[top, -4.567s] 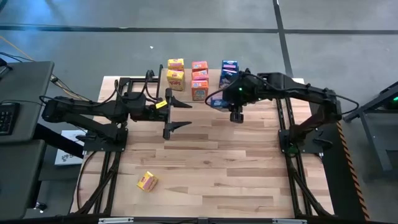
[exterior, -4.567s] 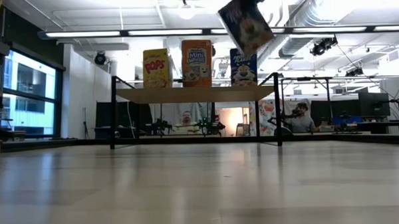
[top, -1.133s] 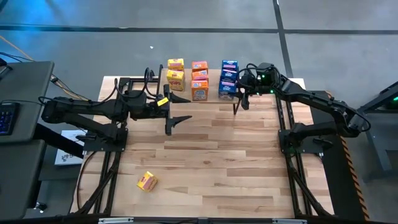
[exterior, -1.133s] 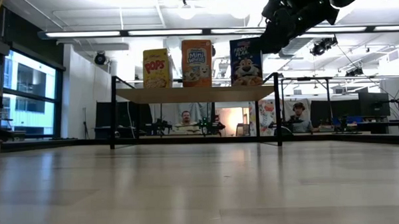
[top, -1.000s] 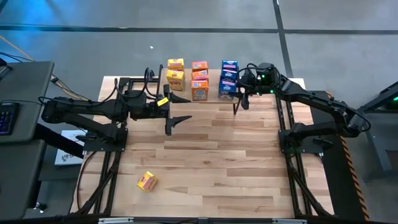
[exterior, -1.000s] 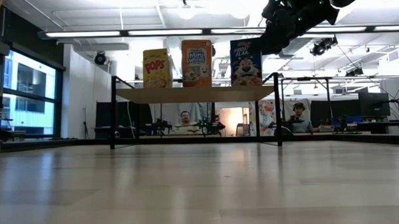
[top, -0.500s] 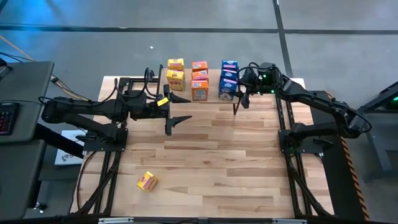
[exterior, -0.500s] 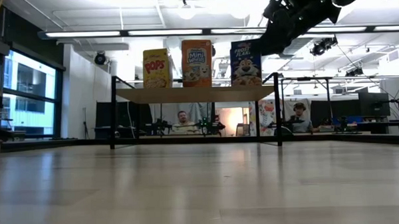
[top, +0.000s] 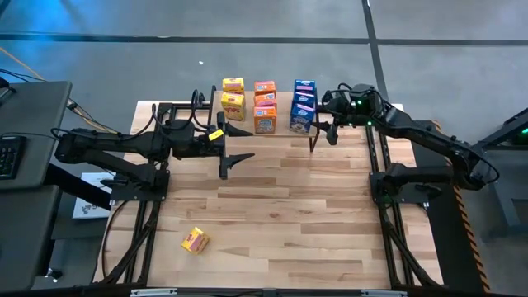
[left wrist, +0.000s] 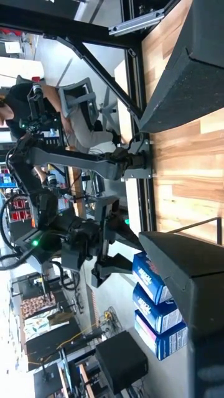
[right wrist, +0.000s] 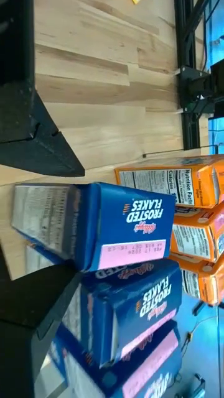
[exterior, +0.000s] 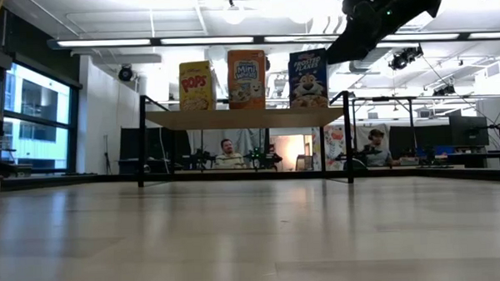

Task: Stack cereal on shelf
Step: Put the blue cereal box on the shelf aligned with the other blue cereal boxes

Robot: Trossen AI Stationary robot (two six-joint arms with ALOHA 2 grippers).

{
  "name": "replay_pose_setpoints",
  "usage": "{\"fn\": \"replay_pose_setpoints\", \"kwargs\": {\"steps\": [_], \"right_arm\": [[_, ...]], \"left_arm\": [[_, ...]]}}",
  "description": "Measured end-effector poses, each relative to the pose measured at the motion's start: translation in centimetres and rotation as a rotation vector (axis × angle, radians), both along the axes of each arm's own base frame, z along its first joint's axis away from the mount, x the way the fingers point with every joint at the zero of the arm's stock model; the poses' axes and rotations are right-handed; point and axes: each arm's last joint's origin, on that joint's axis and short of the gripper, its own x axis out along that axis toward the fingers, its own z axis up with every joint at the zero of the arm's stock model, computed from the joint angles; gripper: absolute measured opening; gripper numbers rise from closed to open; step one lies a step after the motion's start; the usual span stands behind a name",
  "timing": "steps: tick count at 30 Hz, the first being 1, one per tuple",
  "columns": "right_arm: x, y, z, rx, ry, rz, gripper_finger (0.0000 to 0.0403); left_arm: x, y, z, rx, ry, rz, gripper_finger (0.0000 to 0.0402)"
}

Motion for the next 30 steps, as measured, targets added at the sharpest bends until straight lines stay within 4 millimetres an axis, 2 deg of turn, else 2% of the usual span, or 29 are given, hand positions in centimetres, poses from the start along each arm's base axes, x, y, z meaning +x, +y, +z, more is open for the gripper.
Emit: {"fn": "replay_pose_setpoints", "kwargs": {"steps": [8,15,23,30], "right_arm": [[-1.6,1.1,1.0,0.011,-0.012,-0.044,0.0229],[-2.0,1.8,0.6,0.109,0.024,-0.06,0.0229],[-0.6,3.0,0.3,0.159,0.023,-0.032,0.0229],[0.9,2.8,-0.5,0.131,0.059,-0.072,0.0229]], "left_arm": [[0.0,0.0,0.0,0.0,0.0,0.0,0.0266],[0.0,0.0,0.0,0.0,0.0,0.0,0.0266],[0.0,0.0,0.0,0.0,0.0,0.0,0.0266],[0.0,0.0,0.0,0.0,0.0,0.0,0.0266]]}}
